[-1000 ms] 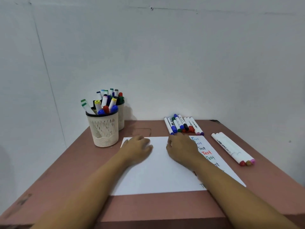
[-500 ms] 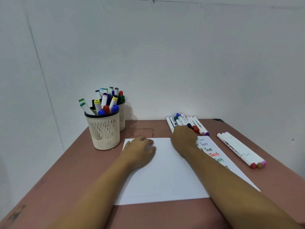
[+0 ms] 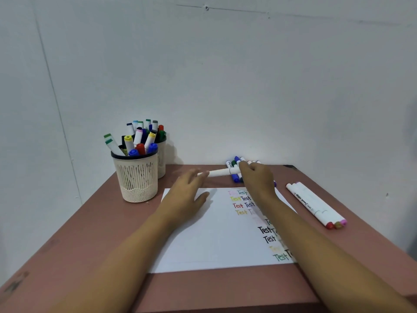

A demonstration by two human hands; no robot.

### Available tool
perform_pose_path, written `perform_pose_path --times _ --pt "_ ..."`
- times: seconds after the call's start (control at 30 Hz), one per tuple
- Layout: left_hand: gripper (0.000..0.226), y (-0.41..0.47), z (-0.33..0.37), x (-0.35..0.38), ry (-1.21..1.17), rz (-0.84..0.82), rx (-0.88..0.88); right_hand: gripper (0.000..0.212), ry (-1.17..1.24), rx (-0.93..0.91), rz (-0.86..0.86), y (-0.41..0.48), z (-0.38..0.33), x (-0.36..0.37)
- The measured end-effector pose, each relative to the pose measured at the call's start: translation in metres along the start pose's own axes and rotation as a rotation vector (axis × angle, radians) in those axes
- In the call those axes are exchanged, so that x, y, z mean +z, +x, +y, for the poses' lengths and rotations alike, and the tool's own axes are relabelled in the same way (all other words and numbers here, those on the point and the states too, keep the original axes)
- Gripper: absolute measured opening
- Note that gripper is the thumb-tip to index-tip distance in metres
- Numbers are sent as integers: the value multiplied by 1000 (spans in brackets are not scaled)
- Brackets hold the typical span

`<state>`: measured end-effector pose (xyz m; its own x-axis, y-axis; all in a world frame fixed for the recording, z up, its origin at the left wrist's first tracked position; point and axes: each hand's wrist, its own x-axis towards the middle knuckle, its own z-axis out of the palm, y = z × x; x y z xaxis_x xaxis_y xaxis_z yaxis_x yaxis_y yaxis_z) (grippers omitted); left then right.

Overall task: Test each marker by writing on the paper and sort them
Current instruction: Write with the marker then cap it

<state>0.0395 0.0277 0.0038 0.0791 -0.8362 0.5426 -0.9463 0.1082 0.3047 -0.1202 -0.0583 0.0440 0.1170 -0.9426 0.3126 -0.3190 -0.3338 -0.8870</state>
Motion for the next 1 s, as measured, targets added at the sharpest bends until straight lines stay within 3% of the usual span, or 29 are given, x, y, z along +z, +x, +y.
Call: perform_pose_path --times 0.13,0.27,0.37,0.43,0.53,0.73,0.83,1.0 --pt "63 -2 6 -1 59 26 75 37 197 166 -16 -14 -6 -14" --pt "37 -6 18 -5 59 -2 -23 32 297 292 15 -20 2 -14" --pt "31 -8 23 -6 72 -43 -71 43 431 332 -70 -25 4 -11" --pt "32 -7 26 -7 -18 -48 -97 48 545 309 -233 -30 1 -9" --pt "31 -8 30 -6 -167 -41 -79 35 473 155 -403 -40 2 1" --pt "21 -7 32 -4 -268 -80 -148 27 431 41 -358 -40 6 7" --pt "36 -7 33 -6 -294 -97 -138 27 429 19 -384 -39 7 6" --pt "35 -8 34 -9 -383 -89 -110 29 504 -21 -457 -38 10 5"
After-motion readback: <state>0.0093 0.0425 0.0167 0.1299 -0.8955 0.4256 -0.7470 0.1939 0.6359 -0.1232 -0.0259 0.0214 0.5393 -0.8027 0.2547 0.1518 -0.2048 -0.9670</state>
